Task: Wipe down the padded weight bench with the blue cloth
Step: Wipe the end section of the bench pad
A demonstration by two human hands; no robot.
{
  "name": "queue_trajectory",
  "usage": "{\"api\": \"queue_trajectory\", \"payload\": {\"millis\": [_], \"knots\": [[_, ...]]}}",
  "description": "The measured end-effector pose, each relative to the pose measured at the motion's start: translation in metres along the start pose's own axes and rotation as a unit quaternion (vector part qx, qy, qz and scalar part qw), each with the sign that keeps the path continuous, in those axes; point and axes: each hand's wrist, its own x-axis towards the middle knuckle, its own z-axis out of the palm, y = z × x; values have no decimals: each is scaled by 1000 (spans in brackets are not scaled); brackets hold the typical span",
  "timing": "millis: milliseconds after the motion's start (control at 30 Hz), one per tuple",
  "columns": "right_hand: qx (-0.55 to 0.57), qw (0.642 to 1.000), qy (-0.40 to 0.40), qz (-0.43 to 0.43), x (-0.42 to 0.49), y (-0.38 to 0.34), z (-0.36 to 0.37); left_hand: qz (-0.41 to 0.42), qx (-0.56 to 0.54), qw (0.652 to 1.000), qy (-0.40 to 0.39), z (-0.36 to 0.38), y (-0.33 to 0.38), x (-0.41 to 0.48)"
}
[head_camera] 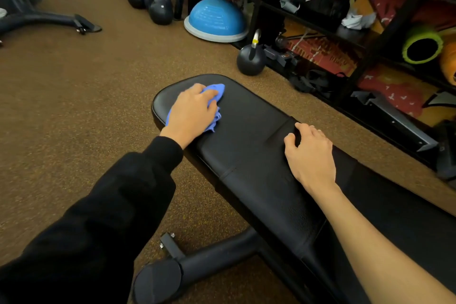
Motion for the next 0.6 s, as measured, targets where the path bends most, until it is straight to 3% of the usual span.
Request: {"api": "queue_trajectory", "payload": {"millis": [133, 233, 400, 600], "knots": [[3, 1000, -3, 2, -1, 0, 0, 70, -41, 997, -15, -9, 12, -30], [3, 1000, -1, 2, -1, 0, -2, 66, -93, 993, -30, -21, -3, -38], [-1, 1000, -4, 2, -1, -1, -1, -7, -79, 997, -8, -27, -46, -12], [-3, 1000, -4, 4, -2, -1, -2, -118, 2, 992, -52, -12, -58, 47]]}}
